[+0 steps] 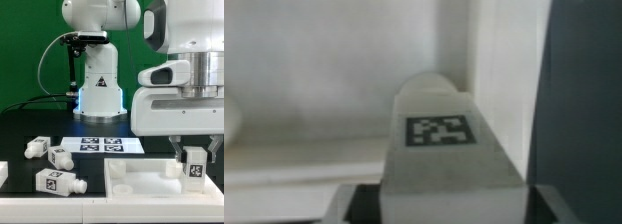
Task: Assemble one leg
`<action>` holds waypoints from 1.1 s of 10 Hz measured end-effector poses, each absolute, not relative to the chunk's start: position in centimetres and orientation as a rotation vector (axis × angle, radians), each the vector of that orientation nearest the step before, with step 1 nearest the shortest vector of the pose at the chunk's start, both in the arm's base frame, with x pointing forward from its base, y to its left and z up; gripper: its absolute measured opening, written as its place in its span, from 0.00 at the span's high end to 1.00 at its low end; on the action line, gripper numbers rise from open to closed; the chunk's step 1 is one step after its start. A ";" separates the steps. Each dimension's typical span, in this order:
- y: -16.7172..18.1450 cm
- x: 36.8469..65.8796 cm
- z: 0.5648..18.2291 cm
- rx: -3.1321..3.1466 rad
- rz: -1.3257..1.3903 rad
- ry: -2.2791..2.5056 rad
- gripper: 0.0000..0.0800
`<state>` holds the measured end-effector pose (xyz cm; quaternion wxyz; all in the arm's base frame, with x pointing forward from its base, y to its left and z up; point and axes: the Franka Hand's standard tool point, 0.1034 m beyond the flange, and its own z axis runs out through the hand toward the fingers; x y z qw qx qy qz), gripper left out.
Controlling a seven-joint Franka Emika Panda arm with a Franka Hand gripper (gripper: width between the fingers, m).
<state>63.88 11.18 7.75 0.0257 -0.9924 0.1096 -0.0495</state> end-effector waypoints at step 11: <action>11.6 63.5 7.8 -3.068 -0.077 0.250 0.21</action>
Offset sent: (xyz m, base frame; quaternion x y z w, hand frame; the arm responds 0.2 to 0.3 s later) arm 0.0166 0.0087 0.0049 0.0670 -0.1221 0.4111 0.9009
